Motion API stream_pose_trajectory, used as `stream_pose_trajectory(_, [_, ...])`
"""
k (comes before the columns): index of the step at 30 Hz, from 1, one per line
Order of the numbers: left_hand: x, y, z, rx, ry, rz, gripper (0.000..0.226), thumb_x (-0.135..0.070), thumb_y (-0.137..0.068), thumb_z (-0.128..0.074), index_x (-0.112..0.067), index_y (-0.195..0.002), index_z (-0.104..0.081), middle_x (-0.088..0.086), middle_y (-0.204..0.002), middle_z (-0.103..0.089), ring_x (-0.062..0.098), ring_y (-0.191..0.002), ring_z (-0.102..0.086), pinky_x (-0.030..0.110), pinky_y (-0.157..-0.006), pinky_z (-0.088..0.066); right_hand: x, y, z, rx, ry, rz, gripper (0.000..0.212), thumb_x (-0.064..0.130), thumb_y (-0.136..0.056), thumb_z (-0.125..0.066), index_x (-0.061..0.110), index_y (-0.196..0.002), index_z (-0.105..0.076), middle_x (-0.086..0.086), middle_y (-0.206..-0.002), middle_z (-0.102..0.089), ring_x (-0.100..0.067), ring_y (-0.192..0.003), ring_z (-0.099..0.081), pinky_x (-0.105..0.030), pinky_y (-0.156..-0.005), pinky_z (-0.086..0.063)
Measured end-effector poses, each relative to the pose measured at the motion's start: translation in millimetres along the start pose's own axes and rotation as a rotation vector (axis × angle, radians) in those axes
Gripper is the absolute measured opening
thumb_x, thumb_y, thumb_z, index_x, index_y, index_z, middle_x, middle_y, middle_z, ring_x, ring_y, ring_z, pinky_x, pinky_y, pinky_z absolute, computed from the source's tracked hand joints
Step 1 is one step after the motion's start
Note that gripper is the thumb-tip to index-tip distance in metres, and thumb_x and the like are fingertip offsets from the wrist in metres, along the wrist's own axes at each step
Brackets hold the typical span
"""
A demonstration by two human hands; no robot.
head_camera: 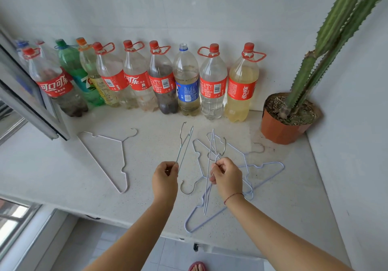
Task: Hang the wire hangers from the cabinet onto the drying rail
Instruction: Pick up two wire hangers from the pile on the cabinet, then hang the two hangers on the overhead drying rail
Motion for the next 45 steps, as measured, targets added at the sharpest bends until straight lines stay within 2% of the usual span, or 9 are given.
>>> stream_pose_trajectory(4, [-0.3, 1.6, 13.6, -0.071, 0.019, 0.009, 0.009, -0.02, -0.092, -0.056, -0.015, -0.091, -0.063, 0.0, -0.076, -0.061, 0.014, -0.067, -0.053, 0.023, -0.061, -0.042, 5.0, -0.2, -8.6, 0.052, 0.006, 0.016, 0.012, 0.009, -0.088, -0.054, 0.006, -0.077, -0.056, -0.009, -0.064, -0.065, -0.005, -0.042, -0.055, -0.025, -0.049, -0.05])
stream_pose_trajectory(10, [5.0, 21.4, 41.3, -0.163, 0.138, 0.098, 0.007, -0.02, -0.091, -0.058, -0.016, -0.09, -0.063, -0.006, -0.078, -0.062, 0.008, -0.07, -0.054, 0.017, -0.059, -0.041, 20.5, 5.5, -24.5, 0.171, 0.024, 0.072, 0.014, 0.01, -0.087, -0.056, 0.011, -0.073, -0.057, -0.002, -0.064, -0.065, -0.004, -0.043, -0.055, -0.031, -0.056, -0.053])
stream_pose_trajectory(18, [9.6, 65.3, 107.7, -0.363, 0.243, 0.169, 0.008, -0.017, -0.089, -0.06, -0.011, -0.089, -0.066, -0.006, -0.07, -0.058, 0.006, -0.065, -0.052, 0.012, -0.056, -0.04, 68.7, 38.8, -60.6, 0.427, 0.002, 0.194, 0.018, 0.009, -0.087, -0.056, 0.016, -0.07, -0.055, -0.003, -0.062, -0.064, -0.007, -0.044, -0.049, -0.027, -0.052, -0.046])
stream_pose_trajectory(26, [18.2, 130.1, 228.3, -0.542, 0.442, 0.233, 0.006, -0.021, -0.083, -0.069, -0.015, -0.081, -0.068, 0.0, -0.066, -0.055, 0.014, -0.062, -0.048, 0.027, -0.065, -0.044, 147.5, 120.8, -125.7, 0.723, -0.074, 0.325, 0.008, 0.012, -0.086, -0.059, 0.009, -0.08, -0.062, 0.0, -0.062, -0.064, 0.0, -0.043, -0.048, -0.021, -0.057, -0.043])
stream_pose_trajectory(28, [19.9, 148.9, 264.5, -0.584, 0.45, 0.239, 0.008, -0.02, -0.083, -0.069, -0.012, -0.084, -0.068, 0.003, -0.068, -0.055, 0.015, -0.062, -0.048, 0.024, -0.06, -0.044, 172.4, 147.2, -144.0, 0.812, -0.116, 0.331, 0.009, 0.011, -0.087, -0.058, 0.01, -0.079, -0.061, -0.001, -0.061, -0.063, -0.001, -0.039, -0.044, -0.017, -0.051, -0.04])
stream_pose_trajectory(32, [15.0, 194.8, 338.6, -0.696, 0.49, 0.224, 0.007, -0.013, -0.086, -0.064, -0.007, -0.083, -0.065, 0.001, -0.057, -0.047, 0.012, -0.05, -0.038, 0.019, -0.043, -0.029, 226.0, 204.8, -175.5, 1.014, -0.224, 0.321, 0.008, 0.01, -0.089, -0.058, 0.005, -0.084, -0.063, -0.002, -0.057, -0.062, -0.004, -0.039, -0.041, -0.015, -0.042, -0.036])
stream_pose_trajectory(38, [-6.8, 271.1, 439.9, -0.724, 0.633, 0.245, 0.016, -0.011, -0.09, -0.058, -0.005, -0.076, -0.059, 0.002, -0.055, -0.042, 0.011, -0.05, -0.034, 0.021, -0.045, -0.029, 316.2, 296.5, -203.3, 1.26, -0.293, 0.376, 0.014, 0.018, -0.089, -0.059, 0.008, -0.082, -0.066, -0.003, -0.058, -0.061, -0.008, -0.044, -0.045, -0.018, -0.044, -0.037])
stream_pose_trajectory(41, [-22.9, 303.3, 491.1, -0.756, 0.696, 0.246, 0.026, -0.013, -0.089, -0.059, -0.007, -0.064, -0.054, 0.001, -0.049, -0.044, 0.009, -0.039, -0.036, 0.015, -0.036, -0.029, 362.0, 345.0, -211.0, 1.364, -0.319, 0.403, 0.017, 0.02, -0.088, -0.06, 0.005, -0.081, -0.065, -0.003, -0.054, -0.058, -0.014, -0.048, -0.043, -0.024, -0.049, -0.033])
stream_pose_trajectory(45, [-57.5, 338.5, 553.6, -0.842, 0.71, 0.125, 0.021, -0.014, -0.087, -0.06, -0.011, -0.067, -0.054, -0.002, -0.048, -0.045, 0.006, -0.034, -0.038, 0.015, -0.033, -0.028, 428.0, 404.5, -207.6, 1.407, -0.39, 0.527, 0.014, 0.016, -0.088, -0.058, 0.004, -0.085, -0.065, -0.005, -0.054, -0.055, -0.015, -0.049, -0.043, -0.022, -0.046, -0.032])
Point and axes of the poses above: each hand's wrist, its own y-axis away from the middle knuckle, its own z-axis out of the back of the hand, x = y × z, the point moved 6 cm from there along -y, towards the middle knuckle
